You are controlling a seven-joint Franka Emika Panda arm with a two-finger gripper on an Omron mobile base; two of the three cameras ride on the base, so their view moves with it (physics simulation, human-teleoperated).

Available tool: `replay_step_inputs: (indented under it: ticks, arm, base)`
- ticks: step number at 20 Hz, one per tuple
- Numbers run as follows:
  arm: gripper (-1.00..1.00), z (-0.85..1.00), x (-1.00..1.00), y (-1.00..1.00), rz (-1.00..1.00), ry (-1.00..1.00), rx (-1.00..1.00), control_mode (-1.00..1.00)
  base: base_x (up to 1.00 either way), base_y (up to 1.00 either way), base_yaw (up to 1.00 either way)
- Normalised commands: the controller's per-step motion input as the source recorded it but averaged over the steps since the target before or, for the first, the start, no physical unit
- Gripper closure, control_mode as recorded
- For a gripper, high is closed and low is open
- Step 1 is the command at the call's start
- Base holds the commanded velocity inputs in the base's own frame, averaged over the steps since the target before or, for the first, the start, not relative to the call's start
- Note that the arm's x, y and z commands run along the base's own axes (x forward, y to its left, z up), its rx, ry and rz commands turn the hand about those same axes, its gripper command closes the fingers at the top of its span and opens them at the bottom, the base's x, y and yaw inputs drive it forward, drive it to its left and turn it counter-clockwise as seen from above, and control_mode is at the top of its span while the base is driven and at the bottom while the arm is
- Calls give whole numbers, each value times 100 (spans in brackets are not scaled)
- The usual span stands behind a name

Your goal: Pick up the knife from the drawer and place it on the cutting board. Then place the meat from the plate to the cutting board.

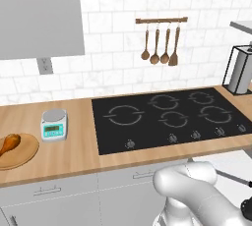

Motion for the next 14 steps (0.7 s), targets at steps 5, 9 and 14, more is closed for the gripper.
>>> replay_step_inputs:
  ticks: [5,9,14]
  arm:
    - [100,100,-22,-46,5,-1,1,-100]
    - [100,100,27,-13,3,-13,9,-100]
    - [100,91,87,8,1,-21,6,-100]
  base:
    - [0,0,0]
    - [0,0,0]
    - [0,0,0]
